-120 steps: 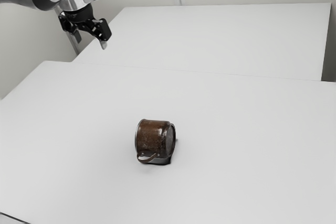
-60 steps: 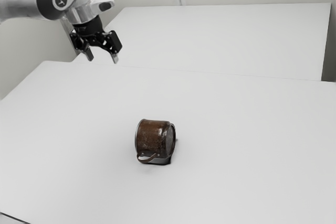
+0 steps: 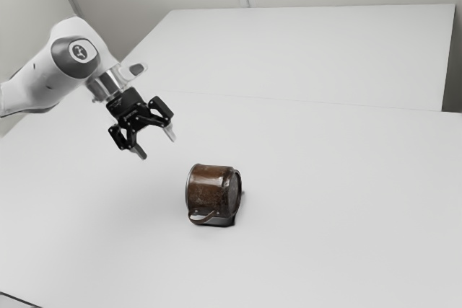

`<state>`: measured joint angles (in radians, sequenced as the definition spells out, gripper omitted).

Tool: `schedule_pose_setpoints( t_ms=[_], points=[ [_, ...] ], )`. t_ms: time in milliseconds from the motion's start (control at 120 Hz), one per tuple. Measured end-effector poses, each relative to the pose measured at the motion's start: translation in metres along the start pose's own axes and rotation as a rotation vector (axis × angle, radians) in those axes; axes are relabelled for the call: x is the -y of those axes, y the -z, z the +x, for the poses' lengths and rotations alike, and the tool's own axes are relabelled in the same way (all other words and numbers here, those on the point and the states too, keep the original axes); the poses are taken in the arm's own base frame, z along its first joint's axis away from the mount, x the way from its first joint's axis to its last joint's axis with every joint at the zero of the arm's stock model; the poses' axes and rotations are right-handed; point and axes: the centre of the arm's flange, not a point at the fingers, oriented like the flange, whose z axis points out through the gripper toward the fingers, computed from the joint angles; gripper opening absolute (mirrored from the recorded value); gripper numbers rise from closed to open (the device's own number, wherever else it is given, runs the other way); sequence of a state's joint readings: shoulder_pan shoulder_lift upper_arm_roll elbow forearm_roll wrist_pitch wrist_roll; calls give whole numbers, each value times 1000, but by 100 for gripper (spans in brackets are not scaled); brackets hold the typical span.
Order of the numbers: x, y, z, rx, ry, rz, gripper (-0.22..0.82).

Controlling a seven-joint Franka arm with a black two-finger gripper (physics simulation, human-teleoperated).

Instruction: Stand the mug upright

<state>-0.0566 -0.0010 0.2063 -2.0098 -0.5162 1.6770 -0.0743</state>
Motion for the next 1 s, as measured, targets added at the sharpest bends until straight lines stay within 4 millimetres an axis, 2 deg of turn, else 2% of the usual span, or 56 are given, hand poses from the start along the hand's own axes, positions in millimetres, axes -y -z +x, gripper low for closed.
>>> schedule_pose_setpoints(
  t_ms=[117,250,317,608,800,1000],
  points=[
    [13,-26,20,53,32,-59,60],
    [42,-43,42,82,70,-115,60],
    [49,-53,50,95,73,-141,60],
    [52,-84,71,109,50,-301,60],
    [58,-107,72,123,63,-405,60],
    [56,-115,76,105,61,-485,60]
  ],
)
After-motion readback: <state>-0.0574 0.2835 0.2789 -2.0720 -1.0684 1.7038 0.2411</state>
